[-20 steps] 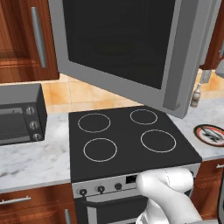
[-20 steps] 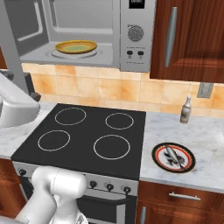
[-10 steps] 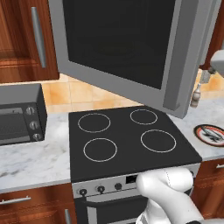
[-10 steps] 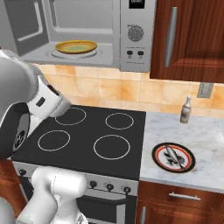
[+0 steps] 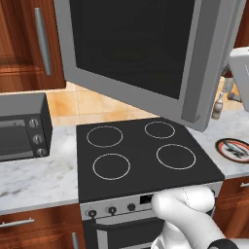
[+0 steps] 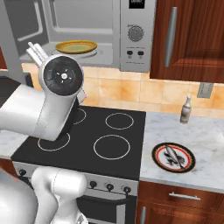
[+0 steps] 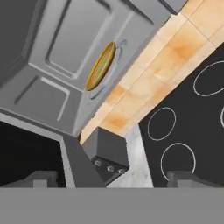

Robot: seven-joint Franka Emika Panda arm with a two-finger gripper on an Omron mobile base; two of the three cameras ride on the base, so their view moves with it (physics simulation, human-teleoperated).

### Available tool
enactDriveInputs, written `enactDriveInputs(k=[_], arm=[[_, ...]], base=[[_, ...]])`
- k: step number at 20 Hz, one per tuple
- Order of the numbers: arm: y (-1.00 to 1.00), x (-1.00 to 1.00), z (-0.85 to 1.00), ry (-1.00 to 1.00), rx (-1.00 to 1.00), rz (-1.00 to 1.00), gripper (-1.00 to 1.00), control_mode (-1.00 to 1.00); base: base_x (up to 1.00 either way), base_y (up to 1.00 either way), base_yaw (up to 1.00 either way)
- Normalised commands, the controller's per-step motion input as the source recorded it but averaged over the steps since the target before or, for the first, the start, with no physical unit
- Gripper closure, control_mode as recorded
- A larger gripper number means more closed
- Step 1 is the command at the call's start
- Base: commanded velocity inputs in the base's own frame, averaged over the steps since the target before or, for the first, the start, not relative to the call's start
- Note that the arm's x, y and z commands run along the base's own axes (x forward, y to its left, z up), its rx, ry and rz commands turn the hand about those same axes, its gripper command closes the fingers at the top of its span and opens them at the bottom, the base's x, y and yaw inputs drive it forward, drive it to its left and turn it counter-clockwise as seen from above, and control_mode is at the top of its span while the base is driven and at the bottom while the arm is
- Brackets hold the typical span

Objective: Pick the fish from the counter and place it in the microwave. Then turn on the microwave.

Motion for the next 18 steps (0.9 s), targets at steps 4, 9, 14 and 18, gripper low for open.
enactDriveInputs(k=[4, 9, 14, 18], arm=[[0.20, 0.55, -0.09, 0.08, 0.25, 0.18, -1.00, -1.00], [0.37, 0.38, -0.10, 0.05, 0.23, 0.16, -1.00, -1.00], [0.38, 0.33, -0.09, 0.05, 0.22, 0.15, -1.00, -1.00], [0.31, 0.24, -0.03, 0.06, 0.20, 0.16, -1.00, -1.00]], base=[[0.00, 0.00, 0.00], [0.00, 0.00, 0.00], [0.00, 0.00, 0.00], [0.00, 0.00, 0.00]])
